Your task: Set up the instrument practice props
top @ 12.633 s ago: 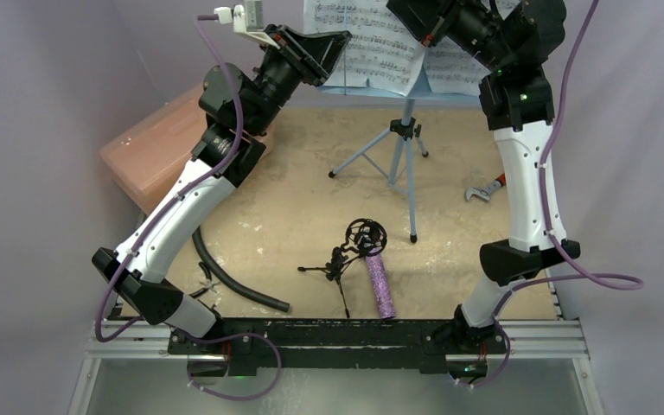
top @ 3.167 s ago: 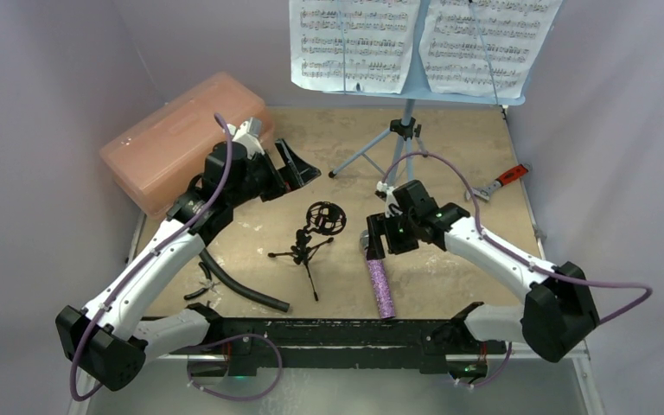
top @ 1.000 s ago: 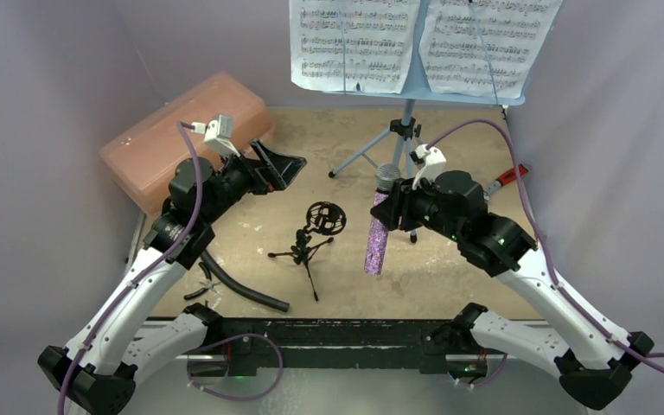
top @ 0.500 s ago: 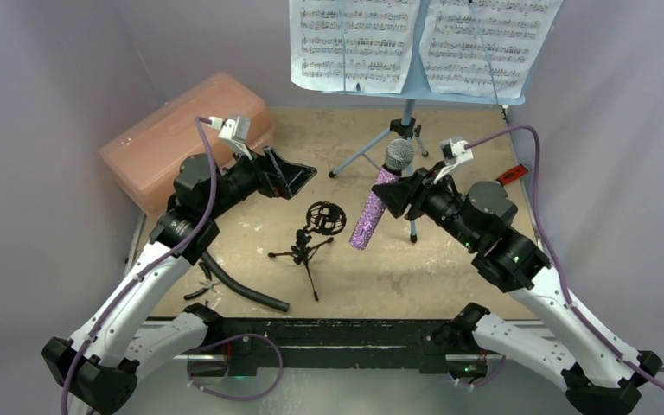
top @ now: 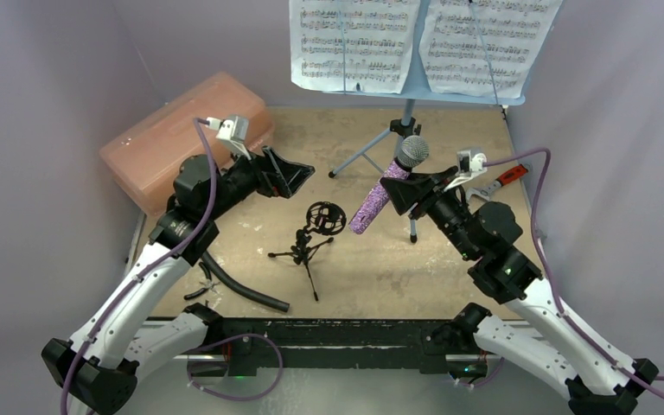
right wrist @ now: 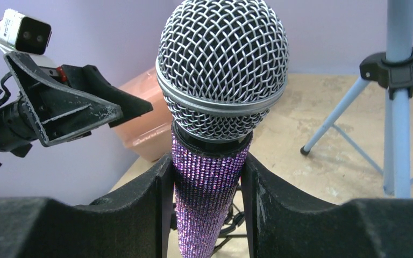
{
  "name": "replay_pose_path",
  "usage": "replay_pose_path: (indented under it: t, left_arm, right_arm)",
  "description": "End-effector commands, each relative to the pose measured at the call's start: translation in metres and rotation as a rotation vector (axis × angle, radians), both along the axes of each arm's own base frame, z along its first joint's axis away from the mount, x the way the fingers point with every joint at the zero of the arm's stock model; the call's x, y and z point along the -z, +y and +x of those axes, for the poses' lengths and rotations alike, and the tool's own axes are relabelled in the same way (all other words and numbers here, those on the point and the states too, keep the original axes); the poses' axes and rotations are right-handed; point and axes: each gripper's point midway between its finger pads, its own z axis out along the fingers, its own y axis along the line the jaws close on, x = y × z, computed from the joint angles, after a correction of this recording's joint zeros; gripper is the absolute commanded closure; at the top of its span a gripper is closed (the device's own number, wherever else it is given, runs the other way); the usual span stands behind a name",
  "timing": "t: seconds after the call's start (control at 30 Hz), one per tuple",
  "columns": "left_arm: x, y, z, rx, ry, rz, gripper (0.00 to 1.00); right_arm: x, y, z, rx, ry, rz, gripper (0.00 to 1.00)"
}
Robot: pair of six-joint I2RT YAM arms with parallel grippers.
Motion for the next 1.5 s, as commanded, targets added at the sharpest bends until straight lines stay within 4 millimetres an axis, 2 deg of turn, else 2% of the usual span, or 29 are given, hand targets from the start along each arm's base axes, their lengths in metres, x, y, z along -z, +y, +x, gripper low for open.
replay_pose_path:
  t: [0.0, 0.1, 0.27, 0.37, 0.5, 0.67, 0.83, 1.0, 1.2, 1.47]
  left_arm:
    - [-0.006, 0.017, 0.008, -0.112, -0.018, -0.021, 0.01]
    - [0.000, 0.024, 0.013, -0.159, -0.005, -0.015, 0.01]
    - [0.015, 0.029, 0.023, -0.213, 0.046, 0.008, 0.01]
    - [0.037, 0.030, 0.031, -0.244, 0.107, 0.052, 0.01]
    - [0.061, 0.023, 0.037, -0.224, 0.179, 0.084, 0.01]
    - [0.098, 0.020, 0.044, -0.229, 0.295, 0.125, 0.01]
    - [0.136, 0.026, 0.050, -0.265, 0.432, 0.123, 0.01]
    - [0.158, 0.035, 0.051, -0.284, 0.491, 0.094, 0.01]
    - [0.172, 0.056, 0.046, -0.331, 0.524, 0.096, 0.01]
    - [0.151, 0.066, 0.037, -0.338, 0.426, 0.098, 0.01]
  right_arm:
    - [-0.051, -0.006, -0.008, 0.002, -0.243, 0.069, 1.00]
    - [-0.054, 0.000, -0.016, -0.041, -0.361, 0.002, 1.00]
    - [-0.054, 0.001, -0.022, -0.052, -0.457, -0.030, 1.00]
    - [-0.058, -0.002, -0.028, -0.047, -0.516, -0.025, 1.00]
    - [-0.060, -0.005, -0.034, -0.045, -0.575, -0.008, 1.00]
    - [-0.056, 0.002, -0.034, -0.076, -0.575, 0.006, 1.00]
    - [-0.051, 0.005, -0.031, -0.075, -0.596, 0.041, 1.00]
    - [-0.048, 0.013, -0.023, -0.078, -0.603, 0.051, 1.00]
    - [-0.043, 0.028, -0.020, -0.131, -0.597, 0.084, 1.00]
    - [-0.040, 0.040, -0.007, -0.138, -0.585, 0.104, 1.00]
